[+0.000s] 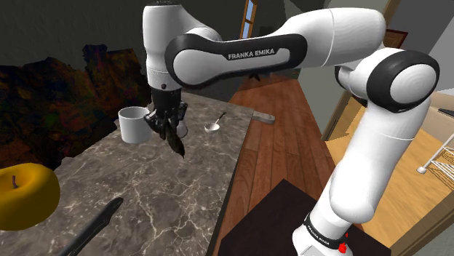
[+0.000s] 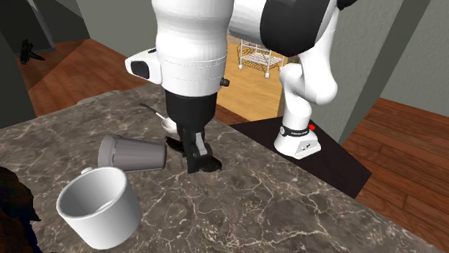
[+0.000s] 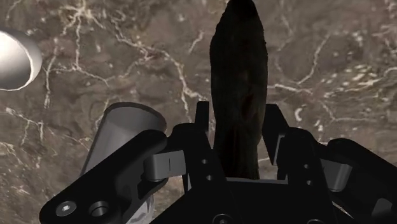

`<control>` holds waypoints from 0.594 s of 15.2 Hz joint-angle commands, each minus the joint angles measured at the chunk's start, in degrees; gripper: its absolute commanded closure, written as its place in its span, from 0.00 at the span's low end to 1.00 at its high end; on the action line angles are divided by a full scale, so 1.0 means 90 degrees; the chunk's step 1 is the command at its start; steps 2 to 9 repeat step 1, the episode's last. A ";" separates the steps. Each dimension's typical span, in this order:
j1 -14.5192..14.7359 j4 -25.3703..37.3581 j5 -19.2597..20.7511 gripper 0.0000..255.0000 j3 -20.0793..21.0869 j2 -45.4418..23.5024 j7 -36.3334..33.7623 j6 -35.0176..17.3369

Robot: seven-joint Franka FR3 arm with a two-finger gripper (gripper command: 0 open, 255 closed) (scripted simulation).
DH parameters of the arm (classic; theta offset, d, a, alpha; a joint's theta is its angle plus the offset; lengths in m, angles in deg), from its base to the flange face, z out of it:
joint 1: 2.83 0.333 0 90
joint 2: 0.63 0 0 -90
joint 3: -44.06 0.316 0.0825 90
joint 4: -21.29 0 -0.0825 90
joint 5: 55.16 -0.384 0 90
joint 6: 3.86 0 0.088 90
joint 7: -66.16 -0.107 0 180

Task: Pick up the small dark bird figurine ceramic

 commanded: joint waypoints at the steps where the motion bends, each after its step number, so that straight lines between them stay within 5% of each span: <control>1: 0.0001 0.0054 -0.0002 1.00 0.0001 -0.0001 0.0007 0.0055; 9: 0.0001 0.0054 -0.0002 1.00 0.0001 -0.0001 0.0007 0.0055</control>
